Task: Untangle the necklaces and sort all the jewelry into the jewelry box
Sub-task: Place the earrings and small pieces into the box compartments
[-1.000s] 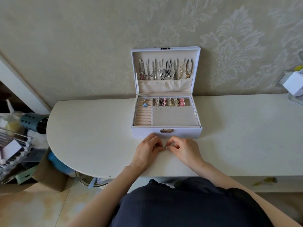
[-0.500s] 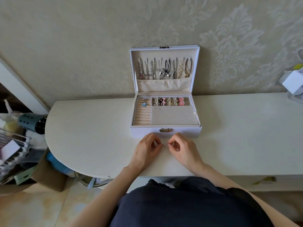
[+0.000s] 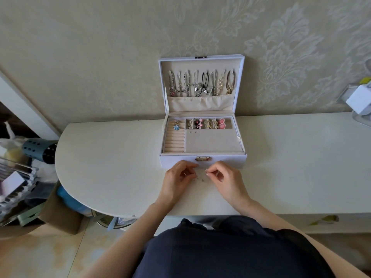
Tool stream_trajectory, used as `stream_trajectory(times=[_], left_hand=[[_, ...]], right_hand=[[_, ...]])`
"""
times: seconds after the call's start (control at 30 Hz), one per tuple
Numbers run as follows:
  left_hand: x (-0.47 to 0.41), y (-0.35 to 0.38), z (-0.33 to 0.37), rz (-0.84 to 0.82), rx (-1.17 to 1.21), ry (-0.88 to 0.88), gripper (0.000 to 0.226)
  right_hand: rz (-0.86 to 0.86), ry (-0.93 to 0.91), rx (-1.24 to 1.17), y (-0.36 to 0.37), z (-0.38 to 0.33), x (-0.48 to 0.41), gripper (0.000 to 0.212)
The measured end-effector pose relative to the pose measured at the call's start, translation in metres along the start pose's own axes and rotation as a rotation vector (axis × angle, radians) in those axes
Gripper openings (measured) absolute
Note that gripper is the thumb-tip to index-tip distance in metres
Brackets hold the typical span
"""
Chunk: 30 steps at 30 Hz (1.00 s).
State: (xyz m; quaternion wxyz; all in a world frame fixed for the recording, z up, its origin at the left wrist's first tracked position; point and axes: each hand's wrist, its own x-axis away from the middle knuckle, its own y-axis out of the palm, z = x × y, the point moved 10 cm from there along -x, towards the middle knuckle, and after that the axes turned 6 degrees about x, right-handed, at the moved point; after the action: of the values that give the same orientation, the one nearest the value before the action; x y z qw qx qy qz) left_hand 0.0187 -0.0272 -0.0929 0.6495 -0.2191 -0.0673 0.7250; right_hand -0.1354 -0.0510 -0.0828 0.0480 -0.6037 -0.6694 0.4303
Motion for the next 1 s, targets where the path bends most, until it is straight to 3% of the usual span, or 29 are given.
stream_trajectory(times=[0.23, 0.4, 0.8, 1.0], left_hand=[[0.000, -0.008, 0.002, 0.040, 0.043, -0.041, 0.015], [0.004, -0.008, -0.003, 0.045, 0.090, -0.144, 0.026], [0.009, -0.015, 0.002, 0.093, 0.173, -0.149, 0.034], [0.007, -0.013, 0.024, 0.089, 0.311, -0.091, 0.019]], right_hand=[[0.016, -0.023, -0.095, -0.004, -0.004, -0.002, 0.010], [-0.004, 0.075, -0.177, -0.004, 0.004, -0.002, 0.017], [-0.008, 0.199, -0.251, -0.010, 0.001, -0.002, 0.031], [-0.002, 0.095, -0.335, -0.019, -0.029, -0.008, 0.030]])
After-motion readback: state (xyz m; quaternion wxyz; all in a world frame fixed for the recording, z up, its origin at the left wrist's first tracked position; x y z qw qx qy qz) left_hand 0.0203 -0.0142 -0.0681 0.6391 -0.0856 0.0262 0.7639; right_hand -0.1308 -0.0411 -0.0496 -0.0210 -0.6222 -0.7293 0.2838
